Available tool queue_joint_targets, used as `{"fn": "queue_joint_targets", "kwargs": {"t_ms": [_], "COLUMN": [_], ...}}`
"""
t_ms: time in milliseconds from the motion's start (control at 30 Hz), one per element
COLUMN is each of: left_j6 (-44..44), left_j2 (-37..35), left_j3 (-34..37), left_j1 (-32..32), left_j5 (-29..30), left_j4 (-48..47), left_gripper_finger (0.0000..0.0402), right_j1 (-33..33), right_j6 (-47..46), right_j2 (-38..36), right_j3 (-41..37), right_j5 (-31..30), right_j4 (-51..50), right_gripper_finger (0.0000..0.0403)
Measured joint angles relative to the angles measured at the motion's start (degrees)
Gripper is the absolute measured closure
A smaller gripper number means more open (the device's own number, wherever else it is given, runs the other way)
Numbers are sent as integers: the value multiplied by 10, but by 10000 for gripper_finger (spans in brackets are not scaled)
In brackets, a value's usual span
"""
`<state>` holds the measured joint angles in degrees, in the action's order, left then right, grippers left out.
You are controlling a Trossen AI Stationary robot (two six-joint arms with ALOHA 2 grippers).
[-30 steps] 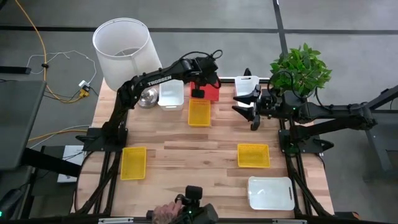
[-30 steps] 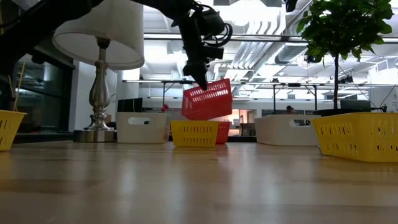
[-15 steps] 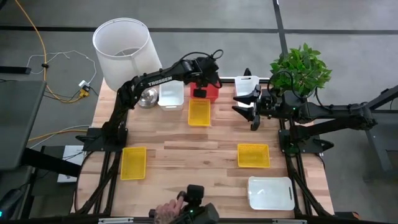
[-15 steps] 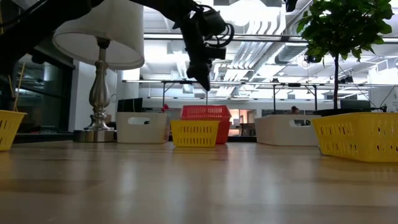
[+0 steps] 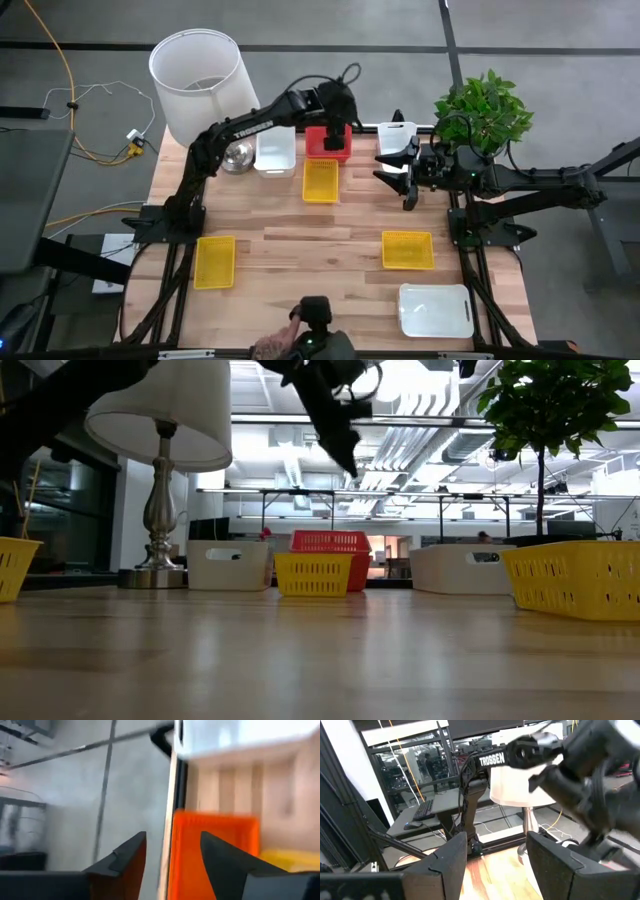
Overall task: Stack baskets by color
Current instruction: Stack the bottom orange bin on the orange bin
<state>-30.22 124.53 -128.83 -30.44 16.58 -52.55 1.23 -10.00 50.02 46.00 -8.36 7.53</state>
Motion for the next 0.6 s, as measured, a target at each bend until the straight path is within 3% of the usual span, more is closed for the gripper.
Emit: {"fn": "queue_joint_targets", "kwargs": {"t_ms": [167, 267, 400, 600], "left_j6": [208, 321, 390, 436], "left_j2": [0, 0, 7, 22], "left_j3": [-13, -12, -12, -12], "left_j1": [-34, -60, -63, -37], "left_j5": [-47, -82, -83, -27], "left_j4": [13, 13, 31, 75], "left_gripper_finger": [239, 293, 387, 399], "right_j1": [0, 0, 0, 0], "right_j6": [0, 0, 7, 10], "right_j2": [0, 0, 0, 0], "right_j3": [0, 0, 0, 0], "right_j5": [0, 0, 0, 0], "right_j4": [0, 0, 0, 0], "right_gripper_finger": [210, 210, 210, 210]}}
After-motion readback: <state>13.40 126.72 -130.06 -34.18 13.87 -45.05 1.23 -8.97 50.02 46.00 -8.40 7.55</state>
